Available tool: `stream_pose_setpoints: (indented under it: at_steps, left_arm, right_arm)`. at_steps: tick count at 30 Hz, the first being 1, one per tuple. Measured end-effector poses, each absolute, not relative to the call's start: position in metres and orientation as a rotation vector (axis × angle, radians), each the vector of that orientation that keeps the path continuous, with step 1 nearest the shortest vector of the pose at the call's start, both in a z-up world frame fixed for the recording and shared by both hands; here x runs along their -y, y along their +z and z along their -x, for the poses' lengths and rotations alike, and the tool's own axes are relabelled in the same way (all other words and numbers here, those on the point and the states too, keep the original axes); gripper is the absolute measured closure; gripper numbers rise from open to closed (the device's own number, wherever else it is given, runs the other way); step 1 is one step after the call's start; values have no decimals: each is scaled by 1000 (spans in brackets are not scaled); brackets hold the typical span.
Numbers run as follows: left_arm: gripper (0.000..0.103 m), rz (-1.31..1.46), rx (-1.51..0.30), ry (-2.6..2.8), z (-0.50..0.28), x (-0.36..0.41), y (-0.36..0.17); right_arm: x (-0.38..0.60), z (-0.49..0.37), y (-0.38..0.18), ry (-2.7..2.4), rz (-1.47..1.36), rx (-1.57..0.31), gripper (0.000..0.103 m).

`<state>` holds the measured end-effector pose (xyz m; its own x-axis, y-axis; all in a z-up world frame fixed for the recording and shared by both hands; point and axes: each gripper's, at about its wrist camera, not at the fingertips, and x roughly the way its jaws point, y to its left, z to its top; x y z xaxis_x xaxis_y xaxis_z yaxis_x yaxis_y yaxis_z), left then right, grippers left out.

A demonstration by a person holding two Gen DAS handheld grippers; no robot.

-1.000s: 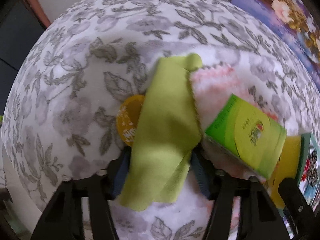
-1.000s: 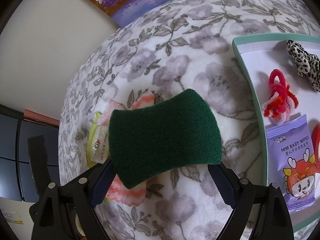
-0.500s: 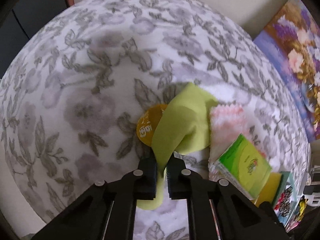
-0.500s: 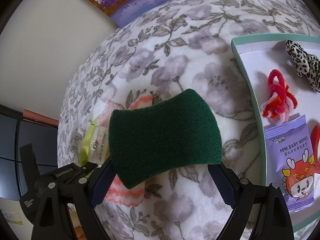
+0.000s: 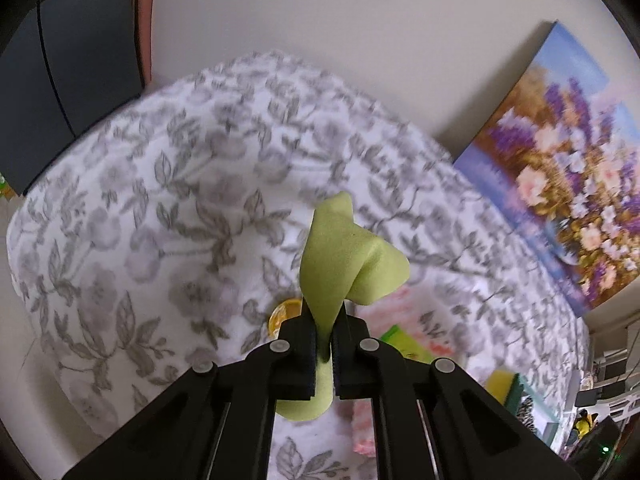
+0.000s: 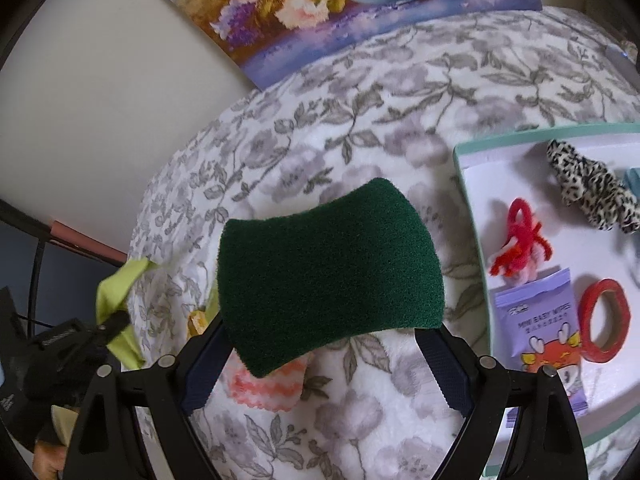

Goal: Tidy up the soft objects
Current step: 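Lift the lime cloth with left tool while right tool holds the sponge, then carry the lime cloth and green sponge over the tray with both tools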

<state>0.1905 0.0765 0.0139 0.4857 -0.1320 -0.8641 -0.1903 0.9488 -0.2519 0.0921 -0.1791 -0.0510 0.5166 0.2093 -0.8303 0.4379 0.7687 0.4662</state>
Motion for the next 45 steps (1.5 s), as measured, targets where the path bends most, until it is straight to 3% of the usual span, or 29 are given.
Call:
stream_pose_setpoints:
  at_steps: [11, 28, 45]
  left_arm:
    - [97, 277, -1014, -38, -172, -44, 46]
    - [97, 106, -1000, -258, -115, 81, 71]
    - [97, -67, -1100, -465, -61, 191, 44]
  right_arm:
    - [194, -79, -34, -165, -724, -1019, 12]
    - [269, -6, -1, -376, -694, -988, 12]
    - [365, 83, -6, -606, -680, -1017, 12]
